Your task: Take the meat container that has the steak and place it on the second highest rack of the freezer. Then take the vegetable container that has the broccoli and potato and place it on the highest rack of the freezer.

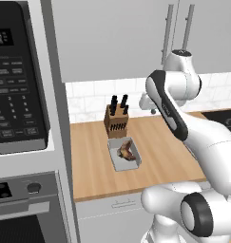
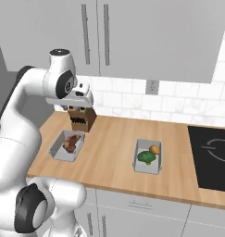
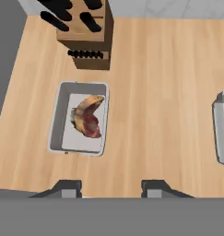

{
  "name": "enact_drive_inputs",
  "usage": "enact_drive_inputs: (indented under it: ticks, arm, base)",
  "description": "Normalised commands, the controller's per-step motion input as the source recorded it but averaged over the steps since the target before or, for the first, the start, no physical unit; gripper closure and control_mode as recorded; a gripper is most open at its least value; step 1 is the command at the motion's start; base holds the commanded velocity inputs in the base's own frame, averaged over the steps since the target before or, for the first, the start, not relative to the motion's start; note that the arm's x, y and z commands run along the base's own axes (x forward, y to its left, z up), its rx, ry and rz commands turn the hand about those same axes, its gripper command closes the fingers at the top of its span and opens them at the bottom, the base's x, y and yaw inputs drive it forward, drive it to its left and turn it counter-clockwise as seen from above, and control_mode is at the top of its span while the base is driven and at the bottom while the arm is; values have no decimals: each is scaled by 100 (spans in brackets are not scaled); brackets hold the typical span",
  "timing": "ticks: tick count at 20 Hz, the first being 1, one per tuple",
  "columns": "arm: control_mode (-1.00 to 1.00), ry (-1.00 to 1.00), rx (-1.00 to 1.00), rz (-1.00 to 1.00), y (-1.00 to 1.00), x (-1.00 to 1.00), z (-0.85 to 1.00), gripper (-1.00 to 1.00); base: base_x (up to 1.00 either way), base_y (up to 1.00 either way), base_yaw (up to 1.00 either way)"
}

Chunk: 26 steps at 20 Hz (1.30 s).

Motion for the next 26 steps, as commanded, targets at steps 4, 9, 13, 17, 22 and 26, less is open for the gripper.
enact_drive_inputs:
  ticks: [4, 9, 13, 17, 22, 26]
  arm:
    - [-100, 18, 0, 0, 4, -16, -31, -100]
    - [-100, 43, 0, 2, 34, 20, -96, -100]
    - [-100, 4, 0, 0, 16, 64, -88, -100]
    - [-100, -11, 0, 0, 0, 33, -79, -100]
    - [-100, -9, 0, 0, 2, 13, -100, -100]
    - [-100, -3, 0, 0, 0, 13, -87, -100]
  base:
    - [0, 0, 0]
    - [0, 0, 0]
    - [0, 0, 0]
    - [0, 0, 0]
    - [0, 0, 0]
    - [0, 0, 0]
